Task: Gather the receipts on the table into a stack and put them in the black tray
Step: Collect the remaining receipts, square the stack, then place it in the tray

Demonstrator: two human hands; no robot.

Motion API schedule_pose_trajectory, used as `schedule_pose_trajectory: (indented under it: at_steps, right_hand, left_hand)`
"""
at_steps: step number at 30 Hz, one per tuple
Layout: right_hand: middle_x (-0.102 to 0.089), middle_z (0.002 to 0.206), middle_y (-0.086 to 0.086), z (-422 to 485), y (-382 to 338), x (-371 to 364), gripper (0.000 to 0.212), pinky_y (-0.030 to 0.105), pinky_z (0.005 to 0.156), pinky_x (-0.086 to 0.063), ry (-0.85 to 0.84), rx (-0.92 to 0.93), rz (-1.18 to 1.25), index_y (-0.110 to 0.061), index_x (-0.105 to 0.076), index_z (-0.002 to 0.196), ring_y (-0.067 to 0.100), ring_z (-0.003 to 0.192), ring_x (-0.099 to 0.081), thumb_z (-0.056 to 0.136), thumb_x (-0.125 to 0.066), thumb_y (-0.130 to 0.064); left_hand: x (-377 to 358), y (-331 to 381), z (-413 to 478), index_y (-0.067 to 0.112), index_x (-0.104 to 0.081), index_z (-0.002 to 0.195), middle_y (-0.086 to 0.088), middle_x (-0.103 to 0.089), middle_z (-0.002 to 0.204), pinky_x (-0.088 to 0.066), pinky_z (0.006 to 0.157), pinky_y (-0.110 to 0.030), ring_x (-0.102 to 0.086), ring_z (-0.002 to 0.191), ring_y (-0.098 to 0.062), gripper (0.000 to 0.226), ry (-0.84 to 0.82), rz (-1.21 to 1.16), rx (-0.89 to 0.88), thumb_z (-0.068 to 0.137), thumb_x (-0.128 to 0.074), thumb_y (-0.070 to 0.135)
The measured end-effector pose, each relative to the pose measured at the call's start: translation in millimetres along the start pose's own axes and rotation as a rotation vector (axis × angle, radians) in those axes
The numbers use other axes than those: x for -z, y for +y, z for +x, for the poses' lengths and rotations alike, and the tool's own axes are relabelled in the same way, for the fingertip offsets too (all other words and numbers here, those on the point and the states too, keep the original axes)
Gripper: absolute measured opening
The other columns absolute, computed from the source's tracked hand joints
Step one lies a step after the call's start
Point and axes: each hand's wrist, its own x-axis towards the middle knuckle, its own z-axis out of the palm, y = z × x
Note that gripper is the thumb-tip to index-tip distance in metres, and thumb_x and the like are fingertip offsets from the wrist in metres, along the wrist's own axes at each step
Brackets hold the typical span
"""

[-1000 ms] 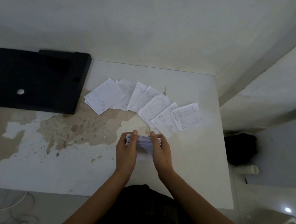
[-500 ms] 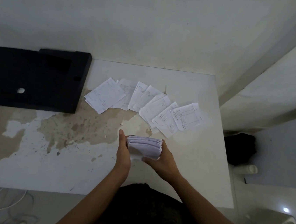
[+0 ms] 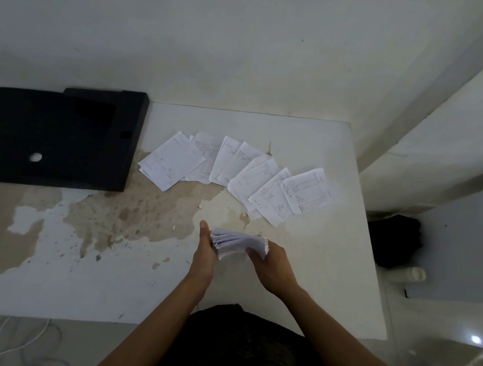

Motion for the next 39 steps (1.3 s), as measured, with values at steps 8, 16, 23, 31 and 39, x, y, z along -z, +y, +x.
schedule_pose_trajectory:
  at_steps: [8, 16, 23, 31, 39]
  right_hand:
    - [-0.071, 0.109, 0.004, 17.7, 16.3, 72.7, 0.028, 0.032, 0.078, -0.054, 0.246, -0.194, 0.497, -0.007, -0.067, 0.118, 0.021, 0.094, -0.067, 0.094, -0.063, -0.021]
    - [-0.065, 0.120, 0.014, 75.5, 37.4, 130.4, 0.039, 0.045, 0.095, -0.053, 0.518, -0.388, 0.430, -0.009, -0.069, 0.116, 0.033, 0.110, -0.061, 0.085, -0.065, -0.033]
    - [-0.012, 0.164, 0.007, 118.7, 45.7, 149.1, 0.037, 0.050, 0.119, -0.018, 0.334, -0.341, -0.195, -0.014, -0.064, 0.110, 0.033, 0.151, -0.006, 0.084, -0.069, -0.041]
    - [-0.051, 0.113, 0.011, 133.7, 35.9, 146.8, 0.020, 0.031, 0.081, -0.039, 0.394, -0.311, -0.043, -0.015, -0.056, 0.087, 0.030, 0.106, -0.048, 0.076, -0.072, -0.022]
    - [-0.048, 0.113, 0.002, 128.5, 24.0, 151.5, 0.018, 0.025, 0.076, -0.038, 0.380, -0.202, 0.115, -0.016, -0.057, 0.084, 0.019, 0.097, -0.049, 0.079, -0.074, -0.018]
  left_hand:
    - [8.3, 20.9, 22.1, 0.011, -0.048, 0.136, -0.010, -0.056, 0.131, -0.036, 0.102, -0.046, -0.049, 0.126, -0.030, 0.063, -0.006, 0.213, 0.054, 0.100, -0.019, 0.054]
    - [-5.1, 64.2, 73.5, 0.024, -0.050, 0.123, -0.002, -0.058, 0.127, -0.047, 0.096, -0.044, -0.056, 0.111, -0.022, 0.037, -0.061, 0.559, -0.050, 0.092, -0.057, 0.043]
    - [-28.1, 99.7, 97.9, 0.016, -0.045, 0.132, -0.005, -0.054, 0.126, -0.044, 0.096, -0.039, -0.052, 0.105, -0.020, 0.043, -0.105, 0.744, -0.115, 0.094, -0.059, 0.030]
    - [-41.4, 115.2, 133.7, 0.011, -0.043, 0.138, -0.012, -0.047, 0.143, -0.038, 0.093, -0.030, -0.050, 0.127, -0.027, 0.055, -0.057, 0.862, -0.199, 0.090, -0.066, 0.026]
    - [-50.9, 118.3, 146.5, 0.012, -0.040, 0.140, -0.008, -0.052, 0.137, -0.039, 0.088, -0.028, -0.053, 0.115, -0.021, 0.059, -0.095, 0.902, -0.186, 0.089, -0.066, 0.028]
